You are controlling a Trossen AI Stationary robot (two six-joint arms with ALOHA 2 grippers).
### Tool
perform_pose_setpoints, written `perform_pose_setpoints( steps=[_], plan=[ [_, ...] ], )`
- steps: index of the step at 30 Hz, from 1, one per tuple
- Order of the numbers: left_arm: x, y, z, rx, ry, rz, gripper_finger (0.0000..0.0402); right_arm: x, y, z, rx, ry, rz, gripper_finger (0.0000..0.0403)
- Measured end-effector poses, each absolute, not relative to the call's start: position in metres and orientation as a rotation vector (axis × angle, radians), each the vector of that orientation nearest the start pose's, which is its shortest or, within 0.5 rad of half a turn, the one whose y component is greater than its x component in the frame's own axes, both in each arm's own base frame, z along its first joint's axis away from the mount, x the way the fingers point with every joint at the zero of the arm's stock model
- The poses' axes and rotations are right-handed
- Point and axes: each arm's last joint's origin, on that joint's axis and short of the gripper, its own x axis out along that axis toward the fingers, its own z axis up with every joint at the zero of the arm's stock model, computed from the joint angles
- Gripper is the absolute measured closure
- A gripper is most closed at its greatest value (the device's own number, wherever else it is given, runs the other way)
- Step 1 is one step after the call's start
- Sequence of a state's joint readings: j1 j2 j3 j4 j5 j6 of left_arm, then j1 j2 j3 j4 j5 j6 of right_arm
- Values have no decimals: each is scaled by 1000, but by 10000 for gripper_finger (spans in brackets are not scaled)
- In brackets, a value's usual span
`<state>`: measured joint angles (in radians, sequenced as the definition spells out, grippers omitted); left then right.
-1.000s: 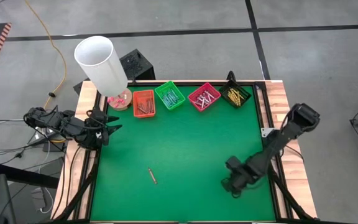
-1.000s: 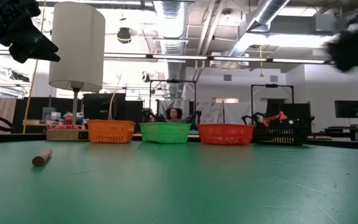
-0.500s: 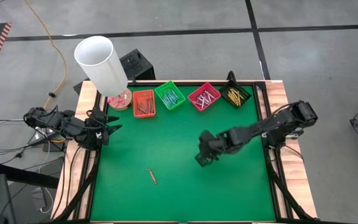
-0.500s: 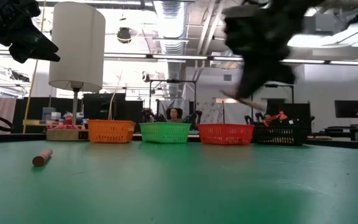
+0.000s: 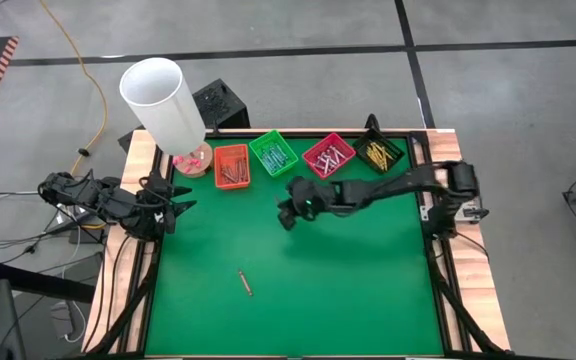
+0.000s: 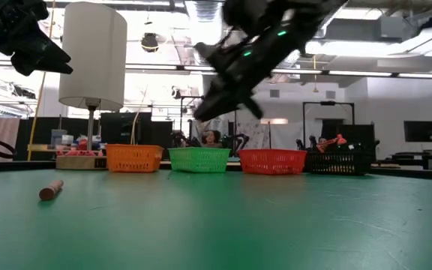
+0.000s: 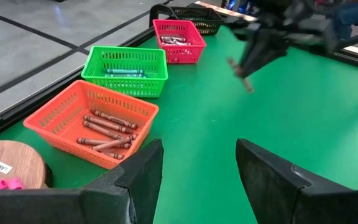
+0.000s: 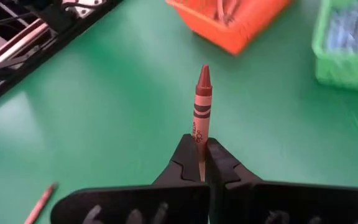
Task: Sort crayons
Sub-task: Put the brown crayon into the orange bin
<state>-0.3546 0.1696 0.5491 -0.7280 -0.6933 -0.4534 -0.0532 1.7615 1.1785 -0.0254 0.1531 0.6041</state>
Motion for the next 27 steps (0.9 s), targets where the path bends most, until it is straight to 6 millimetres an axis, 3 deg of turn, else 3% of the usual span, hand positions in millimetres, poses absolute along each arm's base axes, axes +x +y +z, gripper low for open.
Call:
perform_pose_setpoints(
  steps=[8, 14, 20, 27],
  plan=[
    [53, 0, 264, -270, 220, 396, 210, 460, -55, 225, 419, 481, -312, 403],
    [53, 0, 264, -270, 220, 396, 210, 502, -85, 236, 355, 393, -304, 403],
    [53, 0, 264, -270, 220, 396, 210, 528, -109, 231, 316, 375, -328, 403],
    [53, 0, 264, -270, 220, 396, 210, 538, -135, 202, 313, 423, -399, 403]
  ],
)
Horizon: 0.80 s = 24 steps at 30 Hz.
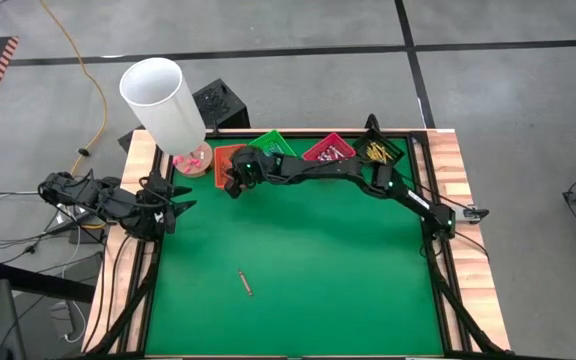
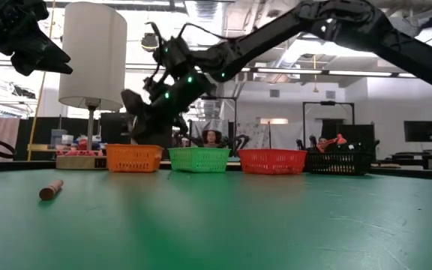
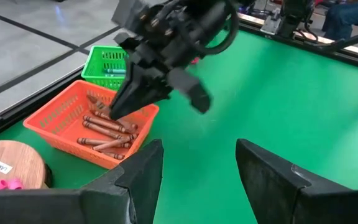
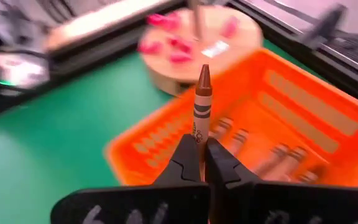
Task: Sort crayons
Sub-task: Put the brown crayon into the orange bin
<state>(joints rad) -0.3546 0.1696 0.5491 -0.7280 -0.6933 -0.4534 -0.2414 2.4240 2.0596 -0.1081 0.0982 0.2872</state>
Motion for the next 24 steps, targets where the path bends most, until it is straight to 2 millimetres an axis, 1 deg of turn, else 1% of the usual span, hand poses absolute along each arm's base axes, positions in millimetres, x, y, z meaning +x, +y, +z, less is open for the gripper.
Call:
perform_pose_setpoints(
  steps=[3, 8, 10, 16, 18, 22, 24],
  plan=[
    [53, 0, 264, -270, 220, 396, 210, 536, -141, 196, 304, 454, -457, 403],
    [53, 0, 264, -270, 220, 396, 210, 534, -146, 197, 279, 464, -478, 399],
    [53, 0, 264, -270, 220, 396, 210, 534, -146, 198, 278, 465, -478, 387],
    [53, 0, 264, -270, 220, 396, 210, 533, -145, 200, 277, 463, -477, 326],
    [53, 0, 264, -270, 220, 396, 210, 533, -145, 200, 275, 462, -477, 311],
    [53, 0, 264, -270, 220, 396, 210, 531, -144, 209, 271, 470, -473, 295],
    [53, 0, 264, -270, 220, 396, 210, 528, -139, 219, 242, 519, -452, 293]
  ],
)
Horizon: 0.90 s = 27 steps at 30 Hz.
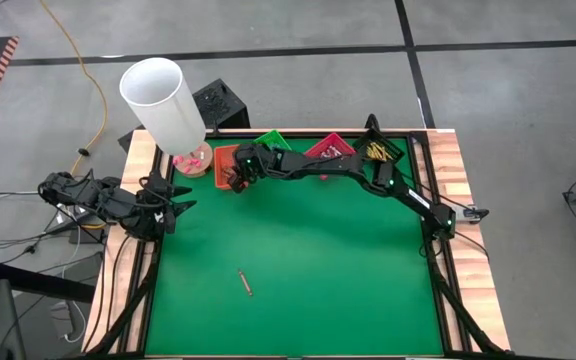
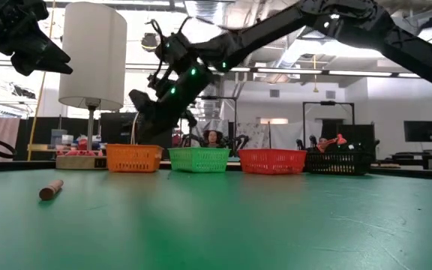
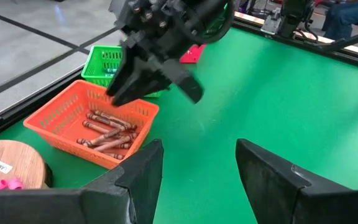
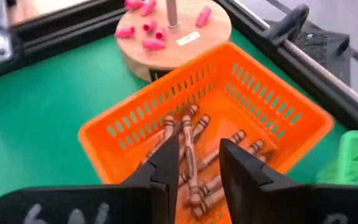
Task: Sort crayons
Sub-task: Put the brown crayon into the orange bin
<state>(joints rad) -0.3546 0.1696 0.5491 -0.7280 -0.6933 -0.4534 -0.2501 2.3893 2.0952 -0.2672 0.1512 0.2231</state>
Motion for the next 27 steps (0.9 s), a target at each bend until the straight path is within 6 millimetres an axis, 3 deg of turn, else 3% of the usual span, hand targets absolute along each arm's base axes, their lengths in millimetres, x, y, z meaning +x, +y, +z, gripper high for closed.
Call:
perform_pose_setpoints(
  steps=[3, 9, 18, 27],
  plan=[
    [53, 0, 264, -270, 220, 396, 210, 526, -126, 244, 190, 570, -410, 292],
    [53, 0, 264, -270, 220, 396, 210, 518, -72, 284, 164, 688, -318, 292],
    [53, 0, 264, -270, 220, 396, 210, 518, 32, 279, 124, 713, -366, 292],
    [53, 0, 264, -270, 220, 396, 210, 506, 102, 275, 138, 653, -457, 292]
  ],
)
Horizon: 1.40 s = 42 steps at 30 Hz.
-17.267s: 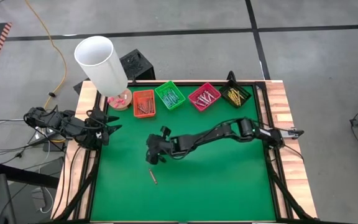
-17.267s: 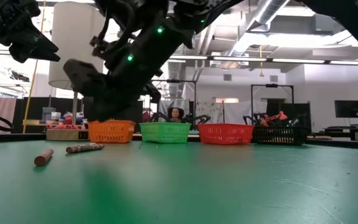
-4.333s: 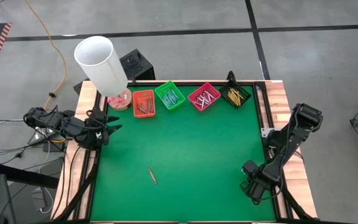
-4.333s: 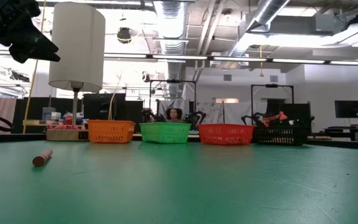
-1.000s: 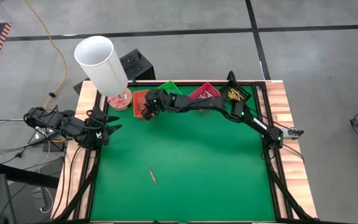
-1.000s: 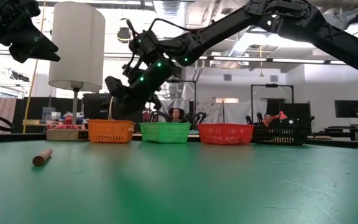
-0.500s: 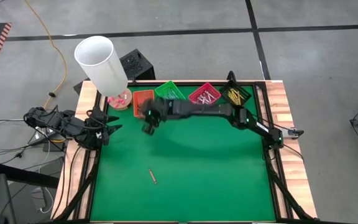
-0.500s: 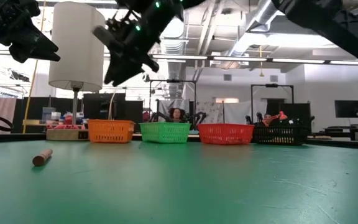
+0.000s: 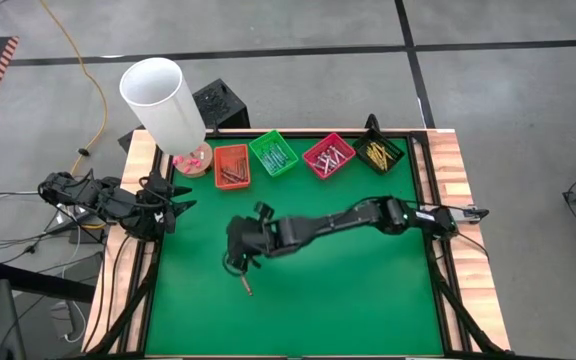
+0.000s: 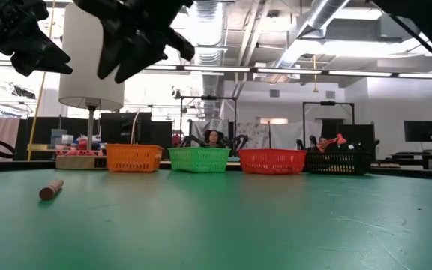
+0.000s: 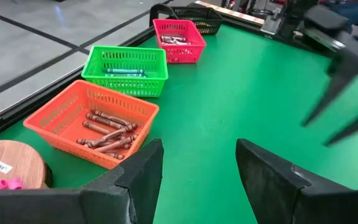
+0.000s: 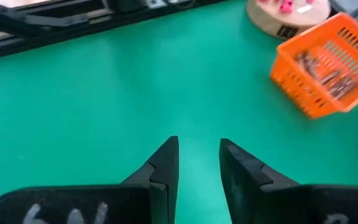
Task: Sort crayons
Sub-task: Put the brown crayon into the orange bin
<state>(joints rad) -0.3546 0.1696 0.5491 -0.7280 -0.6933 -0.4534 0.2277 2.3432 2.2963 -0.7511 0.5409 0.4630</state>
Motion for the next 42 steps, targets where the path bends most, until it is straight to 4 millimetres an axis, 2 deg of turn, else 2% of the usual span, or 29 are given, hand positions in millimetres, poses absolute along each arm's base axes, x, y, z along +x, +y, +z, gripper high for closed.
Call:
perform_pose_setpoints(
  steps=[7, 14, 24, 30, 42],
  plan=[
    [53, 0, 264, -270, 220, 396, 210, 499, 136, 260, 217, 638, -454, 292],
    [53, 0, 264, -270, 220, 396, 210, 497, 154, 242, 272, 622, -443, 292],
    [53, 0, 264, -270, 220, 396, 210, 502, 170, 215, 314, 584, -394, 292],
    [53, 0, 264, -270, 220, 396, 210, 511, 182, 180, 324, 604, -348, 292],
    [53, 0, 264, -270, 220, 396, 210, 507, 194, 157, 322, 671, -351, 292]
  ],
)
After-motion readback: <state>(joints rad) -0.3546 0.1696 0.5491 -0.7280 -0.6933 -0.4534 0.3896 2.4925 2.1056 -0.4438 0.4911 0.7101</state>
